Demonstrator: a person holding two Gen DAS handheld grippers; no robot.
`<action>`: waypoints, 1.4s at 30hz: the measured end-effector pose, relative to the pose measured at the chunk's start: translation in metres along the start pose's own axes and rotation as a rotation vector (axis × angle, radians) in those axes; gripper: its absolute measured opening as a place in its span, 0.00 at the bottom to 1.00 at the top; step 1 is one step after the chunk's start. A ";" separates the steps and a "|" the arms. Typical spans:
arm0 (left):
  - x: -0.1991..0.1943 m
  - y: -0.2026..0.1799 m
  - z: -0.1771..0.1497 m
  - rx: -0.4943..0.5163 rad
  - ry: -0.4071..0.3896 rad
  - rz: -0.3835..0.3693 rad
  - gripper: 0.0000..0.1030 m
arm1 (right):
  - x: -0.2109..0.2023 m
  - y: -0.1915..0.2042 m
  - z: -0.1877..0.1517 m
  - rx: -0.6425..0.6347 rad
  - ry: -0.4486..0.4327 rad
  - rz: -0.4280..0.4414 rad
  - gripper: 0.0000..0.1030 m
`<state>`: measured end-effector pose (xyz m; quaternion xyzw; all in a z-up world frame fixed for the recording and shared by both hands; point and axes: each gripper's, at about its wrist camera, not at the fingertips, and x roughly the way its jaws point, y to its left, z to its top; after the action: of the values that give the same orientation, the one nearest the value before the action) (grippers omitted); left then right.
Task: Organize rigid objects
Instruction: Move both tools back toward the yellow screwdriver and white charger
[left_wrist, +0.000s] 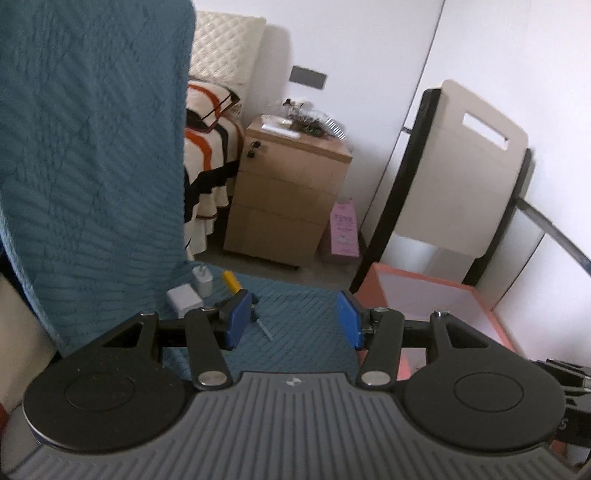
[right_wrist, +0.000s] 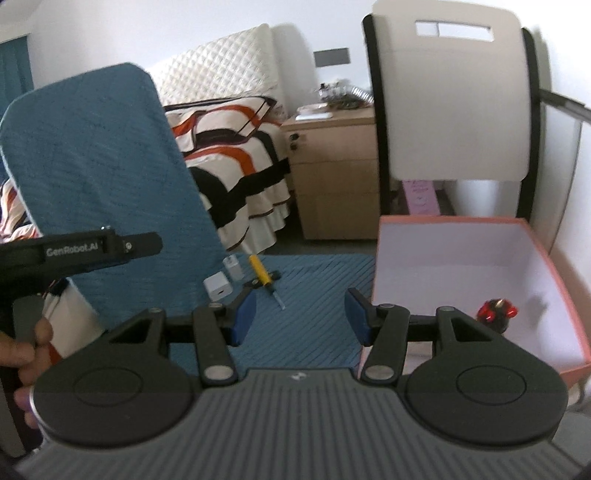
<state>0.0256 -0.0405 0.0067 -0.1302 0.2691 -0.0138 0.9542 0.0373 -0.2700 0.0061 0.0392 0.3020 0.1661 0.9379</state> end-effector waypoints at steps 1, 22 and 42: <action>0.003 0.004 -0.004 -0.003 0.004 0.003 0.56 | 0.005 0.003 -0.004 -0.004 0.009 0.006 0.54; 0.059 0.067 -0.073 -0.001 0.028 0.063 0.63 | 0.074 0.032 -0.060 -0.016 0.062 0.021 0.54; 0.151 0.124 -0.079 -0.138 0.050 0.093 0.66 | 0.132 0.037 -0.050 -0.048 0.130 0.058 0.54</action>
<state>0.1082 0.0459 -0.1672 -0.1829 0.2989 0.0457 0.9355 0.0982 -0.1925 -0.1013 0.0149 0.3570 0.2027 0.9117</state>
